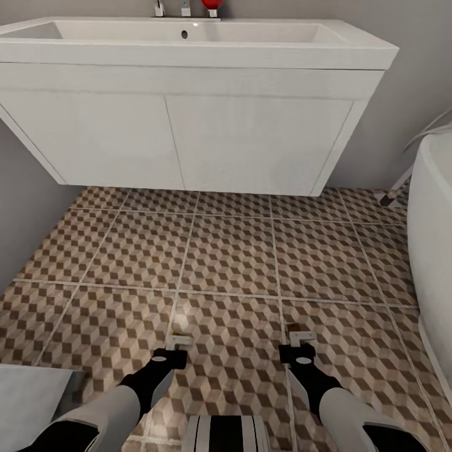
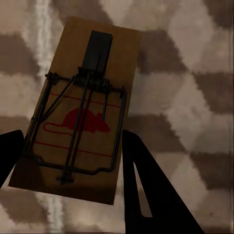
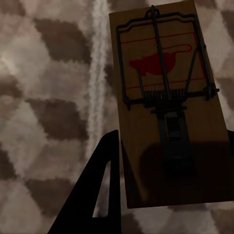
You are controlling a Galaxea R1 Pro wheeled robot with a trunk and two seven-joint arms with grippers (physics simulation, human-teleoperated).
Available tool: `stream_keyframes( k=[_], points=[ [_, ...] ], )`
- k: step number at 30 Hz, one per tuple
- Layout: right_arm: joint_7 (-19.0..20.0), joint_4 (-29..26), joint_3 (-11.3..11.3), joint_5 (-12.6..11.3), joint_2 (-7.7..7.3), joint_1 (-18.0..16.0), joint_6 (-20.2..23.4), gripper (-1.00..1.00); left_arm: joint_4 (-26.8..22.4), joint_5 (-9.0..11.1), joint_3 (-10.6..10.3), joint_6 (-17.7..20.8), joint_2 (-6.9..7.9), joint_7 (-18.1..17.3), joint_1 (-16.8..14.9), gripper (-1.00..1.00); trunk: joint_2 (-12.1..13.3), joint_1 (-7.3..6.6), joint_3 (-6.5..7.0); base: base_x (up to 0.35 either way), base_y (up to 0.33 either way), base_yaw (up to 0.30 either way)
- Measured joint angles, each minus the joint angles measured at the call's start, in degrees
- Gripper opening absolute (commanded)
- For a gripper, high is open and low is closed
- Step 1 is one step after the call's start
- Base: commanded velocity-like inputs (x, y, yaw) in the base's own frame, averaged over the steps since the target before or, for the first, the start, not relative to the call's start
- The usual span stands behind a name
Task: Take the four mousetraps from the cabinet in the bathroom and place them on the bathroom floor. Make sure all four end up on the same floor surface, and ensure that at least two of them are either under or directly next to the same bathroom sink.
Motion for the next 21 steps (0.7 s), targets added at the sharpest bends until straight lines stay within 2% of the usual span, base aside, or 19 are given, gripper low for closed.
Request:
stream_keyframes(
  k=[5,15,21],
  points=[
    [-0.03,0.00,0.00,0.00,0.00,0.00,-0.01,-1.00,0.33,-0.02,-0.07,0.00,-0.06,-1.39,0.00,-1.00,0.00,0.00,0.00,0.000,0.000,0.000],
    [-0.04,0.00,0.03,0.06,-0.10,0.00,-0.01,-1.00,0.38,-0.04,-0.06,-0.16,0.00,-1.77,0.00,-1.00,0.00,0.00,0.00,0.000,0.000,0.000],
    [-0.04,0.08,0.08,-0.09,-0.16,0.00,-0.01,-1.00,0.25,0.24,0.20,-3.35,0.29,-1.80,0.02,-1.00,0.00,0.00,0.00,0.000,0.000,0.000]
  ],
)
